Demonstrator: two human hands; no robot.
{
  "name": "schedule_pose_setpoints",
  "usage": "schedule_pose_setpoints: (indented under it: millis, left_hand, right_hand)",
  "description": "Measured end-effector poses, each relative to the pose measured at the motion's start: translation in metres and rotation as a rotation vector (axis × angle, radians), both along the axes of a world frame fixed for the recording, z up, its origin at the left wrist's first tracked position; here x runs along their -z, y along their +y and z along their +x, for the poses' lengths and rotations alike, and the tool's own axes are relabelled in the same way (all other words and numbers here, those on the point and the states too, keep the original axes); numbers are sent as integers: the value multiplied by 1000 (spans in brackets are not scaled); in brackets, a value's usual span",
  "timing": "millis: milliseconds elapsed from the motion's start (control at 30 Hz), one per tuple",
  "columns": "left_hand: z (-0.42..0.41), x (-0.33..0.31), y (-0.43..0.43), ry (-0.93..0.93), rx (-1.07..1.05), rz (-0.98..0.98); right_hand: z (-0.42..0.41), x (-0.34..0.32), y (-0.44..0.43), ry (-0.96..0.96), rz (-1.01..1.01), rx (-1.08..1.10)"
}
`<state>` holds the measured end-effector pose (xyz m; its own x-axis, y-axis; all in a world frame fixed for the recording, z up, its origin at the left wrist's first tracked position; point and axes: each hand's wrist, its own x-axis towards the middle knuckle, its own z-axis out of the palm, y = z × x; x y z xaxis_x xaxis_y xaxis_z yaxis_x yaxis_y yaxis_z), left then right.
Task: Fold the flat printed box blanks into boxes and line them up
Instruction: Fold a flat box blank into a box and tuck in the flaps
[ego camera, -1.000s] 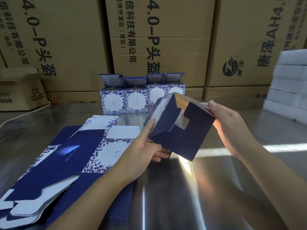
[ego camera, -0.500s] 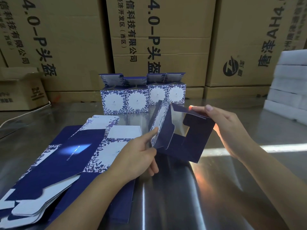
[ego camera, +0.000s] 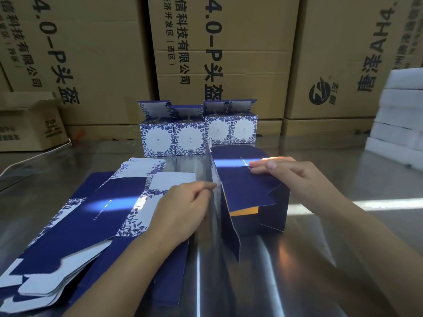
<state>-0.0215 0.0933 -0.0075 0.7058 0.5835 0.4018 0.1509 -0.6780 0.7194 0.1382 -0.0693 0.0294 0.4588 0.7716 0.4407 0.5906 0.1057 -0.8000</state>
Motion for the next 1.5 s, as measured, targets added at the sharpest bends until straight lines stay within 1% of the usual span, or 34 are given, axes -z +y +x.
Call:
schedule_pose_setpoints:
  millis: [67, 100, 167, 267, 333, 467, 700, 900, 1100, 1333, 1500]
  left_hand:
    - [1, -1, 1, -131, -121, 40]
    - [1, -2, 2, -185, -143, 51]
    - [1, -7, 2, -267, -116, 1]
    - [-1, -15, -2, -329, 6, -99]
    - [-4, -17, -6, -321, 96, -91]
    - [-7, -17, -11, -243, 218, -18]
    - [-10, -16, -11, -156, 348, -62]
    - [-11, -18, -8, -133, 357, -101]
    - [-10, -17, -8, -142, 375, -161]
    - [-11, -17, -8, -165, 382, -174]
    - [-10, -17, -9, -166, 406, -159]
  right_hand:
    - [-2, 1, 0, -24, 0, -10]
    - [-3, 1, 0, -29, 2, -9]
    - [-4, 1, -1, -39, 11, -3]
    - [-5, 1, -1, -54, 30, 5]
    - [-6, 1, 0, -66, 36, 15]
    - [-5, 1, 2, -57, 46, 30]
    - [-5, 2, 3, -65, 44, 25]
    - [-7, 2, 2, -80, 46, 15]
    - [-6, 1, 0, -153, 29, 2]
    - [-4, 2, 1, -188, 26, -10]
    - [-2, 5, 3, -295, 35, 31]
